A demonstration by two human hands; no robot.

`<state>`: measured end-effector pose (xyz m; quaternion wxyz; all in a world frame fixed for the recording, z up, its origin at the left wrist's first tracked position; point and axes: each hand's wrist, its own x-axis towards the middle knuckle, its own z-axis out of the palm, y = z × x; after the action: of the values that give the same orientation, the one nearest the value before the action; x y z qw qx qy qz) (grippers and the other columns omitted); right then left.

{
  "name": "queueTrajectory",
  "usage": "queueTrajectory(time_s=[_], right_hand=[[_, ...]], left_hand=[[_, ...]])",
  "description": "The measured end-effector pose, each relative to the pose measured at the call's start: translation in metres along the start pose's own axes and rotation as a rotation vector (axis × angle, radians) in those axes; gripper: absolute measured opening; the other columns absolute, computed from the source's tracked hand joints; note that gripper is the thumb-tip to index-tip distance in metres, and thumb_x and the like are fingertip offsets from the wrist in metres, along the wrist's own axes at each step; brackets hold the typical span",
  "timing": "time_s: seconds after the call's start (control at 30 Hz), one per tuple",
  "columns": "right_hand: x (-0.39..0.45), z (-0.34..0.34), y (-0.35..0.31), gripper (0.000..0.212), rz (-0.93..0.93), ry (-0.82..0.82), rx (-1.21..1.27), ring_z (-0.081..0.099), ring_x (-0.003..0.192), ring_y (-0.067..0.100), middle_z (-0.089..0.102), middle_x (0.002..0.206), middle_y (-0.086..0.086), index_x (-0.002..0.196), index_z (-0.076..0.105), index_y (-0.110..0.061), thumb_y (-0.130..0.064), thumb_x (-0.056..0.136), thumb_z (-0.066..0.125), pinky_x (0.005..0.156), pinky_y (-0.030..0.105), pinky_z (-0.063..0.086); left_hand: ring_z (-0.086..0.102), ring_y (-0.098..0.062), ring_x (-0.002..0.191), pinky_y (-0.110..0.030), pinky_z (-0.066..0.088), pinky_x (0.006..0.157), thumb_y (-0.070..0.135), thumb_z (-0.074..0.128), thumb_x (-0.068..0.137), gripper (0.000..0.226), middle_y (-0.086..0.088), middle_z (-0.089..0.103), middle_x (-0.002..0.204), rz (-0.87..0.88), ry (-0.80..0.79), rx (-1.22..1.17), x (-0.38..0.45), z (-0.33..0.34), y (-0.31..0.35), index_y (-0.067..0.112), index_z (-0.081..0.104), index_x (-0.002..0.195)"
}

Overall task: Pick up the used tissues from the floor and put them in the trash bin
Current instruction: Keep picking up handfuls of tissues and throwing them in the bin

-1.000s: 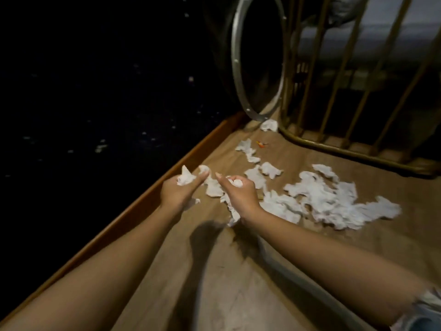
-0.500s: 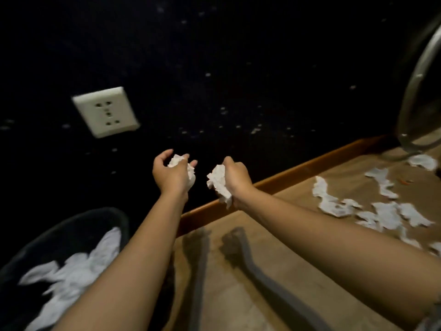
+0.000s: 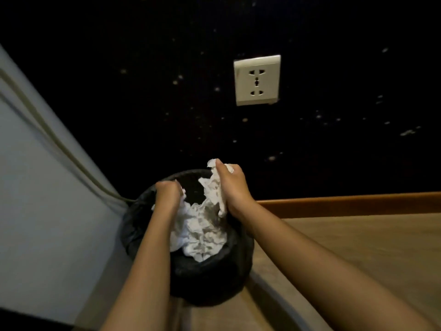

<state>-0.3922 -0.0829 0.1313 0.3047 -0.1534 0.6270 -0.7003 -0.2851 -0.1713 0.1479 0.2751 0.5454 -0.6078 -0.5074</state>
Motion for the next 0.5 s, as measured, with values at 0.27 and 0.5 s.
queueTrajectory(time_s=[0.27,0.5], right_hand=[[0.001,0.014,0.004,0.057,-0.213,-0.144,-0.395,0.050,0.117,0.010,0.053,0.129,-0.001,0.133,0.044,-0.021,-0.030,0.085,0.073,0.096,0.029,0.046],[0.009,-0.037,-0.029,0.017,-0.443,-0.087,-0.461,0.067,0.095,0.016,0.070,0.100,0.004,0.103,0.064,-0.016,-0.008,0.089,0.067,0.086,0.028,0.053]], left_hand=[[0.054,-0.037,0.117,-0.053,0.040,0.104,0.017,0.059,0.082,0.033,-0.012,0.061,0.123,0.179,0.175,0.208,0.021,-0.006,-0.021,0.021,0.054,0.115],[0.060,-0.008,0.081,-0.003,0.042,0.064,0.008,0.061,0.091,0.022,-0.002,0.063,0.097,0.501,0.039,-0.018,-0.007,0.040,0.049,0.006,0.059,0.112]])
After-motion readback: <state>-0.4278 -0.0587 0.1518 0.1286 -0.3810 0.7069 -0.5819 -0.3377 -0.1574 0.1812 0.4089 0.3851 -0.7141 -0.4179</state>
